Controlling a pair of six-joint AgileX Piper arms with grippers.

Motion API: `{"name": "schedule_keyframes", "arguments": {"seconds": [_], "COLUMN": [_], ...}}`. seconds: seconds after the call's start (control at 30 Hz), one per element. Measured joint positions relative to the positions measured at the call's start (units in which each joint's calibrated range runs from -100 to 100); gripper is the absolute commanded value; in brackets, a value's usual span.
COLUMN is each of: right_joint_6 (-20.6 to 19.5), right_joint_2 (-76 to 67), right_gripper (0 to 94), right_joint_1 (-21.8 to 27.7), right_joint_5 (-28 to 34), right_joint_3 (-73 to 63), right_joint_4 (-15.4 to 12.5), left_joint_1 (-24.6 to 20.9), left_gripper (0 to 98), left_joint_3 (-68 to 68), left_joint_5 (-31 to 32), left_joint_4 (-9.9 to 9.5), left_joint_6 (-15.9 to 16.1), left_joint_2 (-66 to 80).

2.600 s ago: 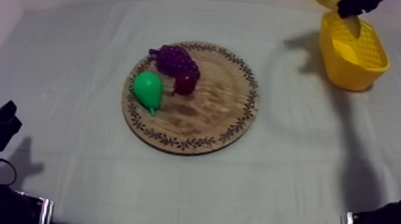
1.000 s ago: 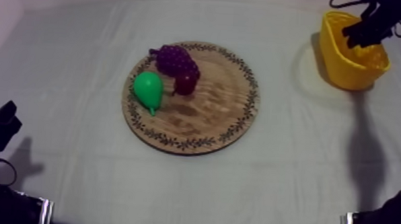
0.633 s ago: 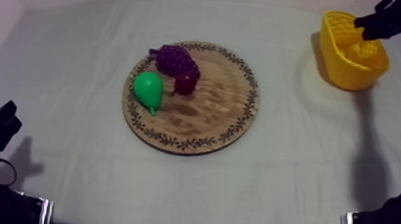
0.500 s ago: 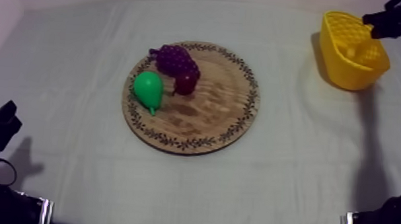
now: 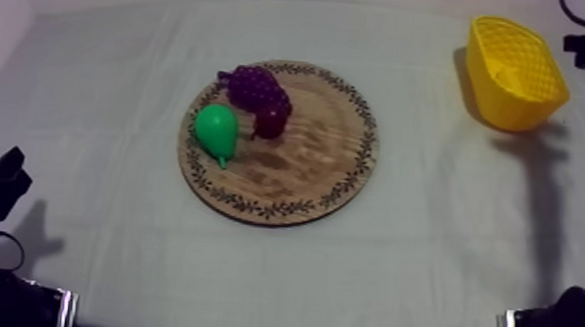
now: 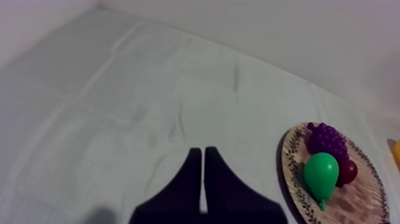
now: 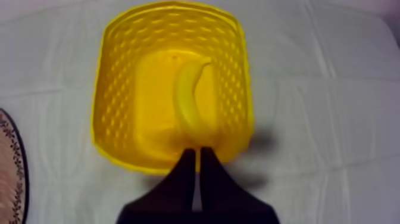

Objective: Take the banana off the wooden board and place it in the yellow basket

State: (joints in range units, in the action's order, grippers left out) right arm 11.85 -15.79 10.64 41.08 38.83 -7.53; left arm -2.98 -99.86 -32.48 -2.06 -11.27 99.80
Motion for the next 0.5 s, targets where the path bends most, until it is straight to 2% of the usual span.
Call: {"name": "schedule_keyframes", "arguments": {"seconds": [0.3, 0.5], "right_joint_6": [-2.34, -4.49], "right_joint_2": [-19.15, -31.34], "right_gripper": [0.6, 0.6], "right_joint_1": [-3.69, -6.57], "right_joint_5": [-12.90, -13.58], "right_joint_3": [23.94, 37.35], "right_joint_4": [2.62, 4.79], "left_joint_1": [0.00, 0.00], "left_gripper": [0.1, 0.1], "left_joint_3": [0.00, 0.00], "left_joint_5": [0.00, 0.00], "left_joint_4": [0.00, 0.00], "left_joint_6": [0.00, 0.00], "left_joint_2": [0.00, 0.00]}}
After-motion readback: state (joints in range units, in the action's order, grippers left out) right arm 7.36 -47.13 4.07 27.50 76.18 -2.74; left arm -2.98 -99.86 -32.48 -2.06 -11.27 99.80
